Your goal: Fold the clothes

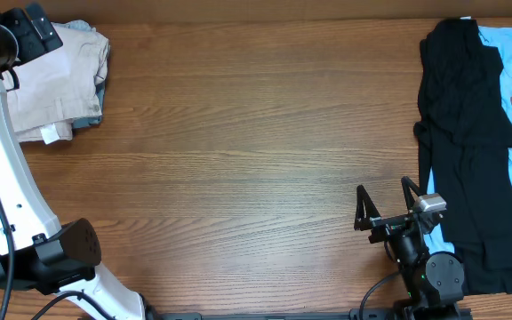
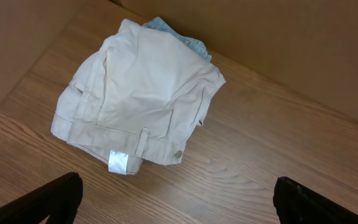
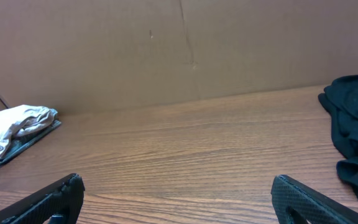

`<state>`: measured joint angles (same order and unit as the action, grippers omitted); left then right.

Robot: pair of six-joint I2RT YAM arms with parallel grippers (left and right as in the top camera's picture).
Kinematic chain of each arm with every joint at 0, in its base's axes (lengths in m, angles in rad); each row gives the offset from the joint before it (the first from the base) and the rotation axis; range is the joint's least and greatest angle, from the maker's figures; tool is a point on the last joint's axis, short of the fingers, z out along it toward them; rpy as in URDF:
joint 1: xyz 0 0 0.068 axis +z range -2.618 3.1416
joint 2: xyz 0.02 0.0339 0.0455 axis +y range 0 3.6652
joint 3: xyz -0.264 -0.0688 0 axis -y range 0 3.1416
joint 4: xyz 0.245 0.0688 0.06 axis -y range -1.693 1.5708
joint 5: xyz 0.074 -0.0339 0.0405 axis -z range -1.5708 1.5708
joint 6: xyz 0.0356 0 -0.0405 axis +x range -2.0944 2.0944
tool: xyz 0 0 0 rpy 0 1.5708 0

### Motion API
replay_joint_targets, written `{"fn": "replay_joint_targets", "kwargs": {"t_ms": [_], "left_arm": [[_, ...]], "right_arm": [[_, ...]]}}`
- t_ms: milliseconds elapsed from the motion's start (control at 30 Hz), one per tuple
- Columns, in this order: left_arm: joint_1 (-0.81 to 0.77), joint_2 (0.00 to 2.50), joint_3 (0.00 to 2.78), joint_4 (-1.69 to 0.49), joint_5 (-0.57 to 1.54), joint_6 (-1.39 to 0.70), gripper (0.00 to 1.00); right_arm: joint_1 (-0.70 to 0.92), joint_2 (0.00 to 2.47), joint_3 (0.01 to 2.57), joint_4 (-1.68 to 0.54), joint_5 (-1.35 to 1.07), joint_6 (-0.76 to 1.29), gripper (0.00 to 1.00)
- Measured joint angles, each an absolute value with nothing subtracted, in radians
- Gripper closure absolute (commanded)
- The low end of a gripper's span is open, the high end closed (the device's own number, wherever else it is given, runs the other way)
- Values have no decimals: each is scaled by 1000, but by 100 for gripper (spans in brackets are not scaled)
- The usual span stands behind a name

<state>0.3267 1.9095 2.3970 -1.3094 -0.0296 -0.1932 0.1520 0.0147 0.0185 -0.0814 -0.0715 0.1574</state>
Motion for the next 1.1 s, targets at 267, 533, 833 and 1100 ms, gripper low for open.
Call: {"fn": "replay_joint_targets", "kwargs": {"t_ms": [267,533,833,1100], "left_arm": [[327,1909,2397,-1309,-30,-194,0],[326,1909,2397,-1309,-30,-194,0],[226,1829,2320,-1309,-30,-194,0],[22,1431,1895,-1296,-32,-196,0]], "right_arm": [[152,15,19,-82,-71,157,0],[152,15,19,-81,-71,157,0],[152,15,19,-81,-71,157,0],[151,15,19,-82,-71,158,0]]}}
